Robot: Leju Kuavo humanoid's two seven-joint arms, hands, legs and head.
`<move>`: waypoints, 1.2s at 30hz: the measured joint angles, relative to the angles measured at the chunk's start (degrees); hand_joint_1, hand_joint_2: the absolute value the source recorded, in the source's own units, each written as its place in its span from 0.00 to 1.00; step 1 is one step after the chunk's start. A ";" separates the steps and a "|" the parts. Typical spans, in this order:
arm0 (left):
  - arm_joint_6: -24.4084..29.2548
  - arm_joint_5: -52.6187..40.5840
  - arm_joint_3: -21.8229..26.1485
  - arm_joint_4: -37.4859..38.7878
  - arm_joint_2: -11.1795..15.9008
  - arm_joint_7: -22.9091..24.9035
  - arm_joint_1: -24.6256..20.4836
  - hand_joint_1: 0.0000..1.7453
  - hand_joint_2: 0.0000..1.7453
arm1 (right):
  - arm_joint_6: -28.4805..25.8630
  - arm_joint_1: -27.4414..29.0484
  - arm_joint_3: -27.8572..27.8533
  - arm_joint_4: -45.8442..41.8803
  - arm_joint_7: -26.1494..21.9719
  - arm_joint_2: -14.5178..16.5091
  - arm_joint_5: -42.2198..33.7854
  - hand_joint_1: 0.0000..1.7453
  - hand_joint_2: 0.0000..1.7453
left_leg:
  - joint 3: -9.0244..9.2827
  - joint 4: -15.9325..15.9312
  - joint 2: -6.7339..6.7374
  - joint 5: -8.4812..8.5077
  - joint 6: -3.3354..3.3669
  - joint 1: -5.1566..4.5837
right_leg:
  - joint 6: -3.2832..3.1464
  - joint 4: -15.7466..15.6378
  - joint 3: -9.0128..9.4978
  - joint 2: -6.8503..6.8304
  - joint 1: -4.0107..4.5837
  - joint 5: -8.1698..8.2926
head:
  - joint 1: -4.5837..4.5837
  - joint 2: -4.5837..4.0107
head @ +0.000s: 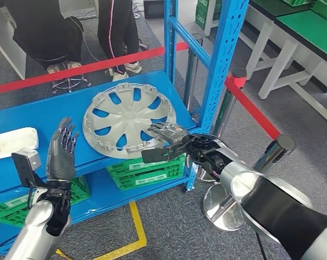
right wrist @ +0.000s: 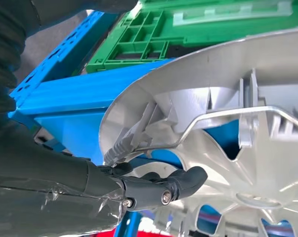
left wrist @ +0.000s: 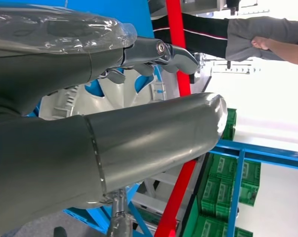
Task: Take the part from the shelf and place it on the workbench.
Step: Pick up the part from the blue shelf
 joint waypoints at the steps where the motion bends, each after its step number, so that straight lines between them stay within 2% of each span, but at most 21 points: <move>1: 0.00 0.04 0.00 0.00 0.01 -0.01 0.01 0.00 0.00 | -1.27 0.37 0.21 0.01 0.36 0.03 0.55 0.00 1.00 | 0.00 0.00 -0.01 0.00 0.00 0.00 | 0.00 0.00 0.00 -0.01 0.00 -0.01 | 0.01 0.00; 11: 1.12 0.63 0.00 0.00 0.12 -0.09 -0.01 0.00 0.00 | -13.77 3.62 2.51 0.59 4.01 0.08 7.34 0.00 1.00 | -0.01 0.00 -0.03 -0.01 0.01 -0.01 | 0.01 -0.01 0.01 -0.05 0.00 -0.01 | 0.03 0.00; 19: 1.14 0.84 0.00 0.25 0.17 -0.22 -0.04 0.00 0.00 | -15.65 3.82 3.93 1.45 4.85 0.08 8.75 0.00 1.00 | 0.00 0.00 -0.03 -0.03 0.05 -0.01 | 0.03 -0.03 0.01 -0.05 0.00 -0.02 | 0.03 0.00; 26: 1.07 0.87 0.00 0.39 0.28 -0.27 -0.03 0.00 0.00 | -19.53 4.63 4.33 2.14 6.60 0.08 11.53 0.00 1.00 | -0.01 0.00 -0.03 -0.04 0.05 -0.01 | 0.03 -0.04 0.01 -0.05 0.00 -0.03 | 0.02 0.00; 30: 1.04 0.87 0.00 0.40 0.40 -0.28 -0.04 0.00 0.00 | -19.95 4.78 4.40 2.38 5.71 0.08 10.94 0.00 1.00 | -0.01 0.00 -0.02 -0.04 0.06 -0.01 | 0.03 -0.06 0.02 -0.04 0.00 -0.03 | 0.02 0.00; 31: 1.03 0.87 0.00 0.40 0.43 -0.31 -0.04 0.00 0.00 | -19.77 4.78 4.39 2.39 5.18 0.08 10.55 0.13 1.00 | -0.01 0.00 -0.02 -0.04 0.06 -0.01 | 0.03 -0.06 0.02 -0.04 0.00 -0.03 | 0.02 0.00; 34: 0.88 0.87 0.00 0.40 0.54 -0.41 -0.04 0.00 0.00 | -19.21 4.74 4.35 2.38 3.88 0.16 10.05 0.88 1.00 | 0.00 0.00 -0.02 -0.04 0.06 -0.01 | 0.04 -0.06 0.04 -0.04 0.00 -0.03 | 0.02 0.00; 35: 0.78 0.87 0.00 0.40 0.57 -0.42 -0.04 0.00 0.00 | -19.11 4.73 4.32 2.37 3.69 0.20 10.05 1.00 1.00 | 0.00 0.00 -0.02 -0.04 0.06 -0.01 | 0.04 -0.07 0.05 -0.04 0.00 -0.03 | 0.02 0.00; 36: 0.68 0.87 0.00 0.40 0.61 -0.43 -0.04 0.00 0.00 | -19.03 4.70 4.25 2.37 3.57 0.24 10.07 1.00 1.00 | 0.01 0.00 -0.02 -0.04 0.06 -0.01 | 0.04 -0.07 0.05 -0.04 0.00 -0.03 | 0.02 0.00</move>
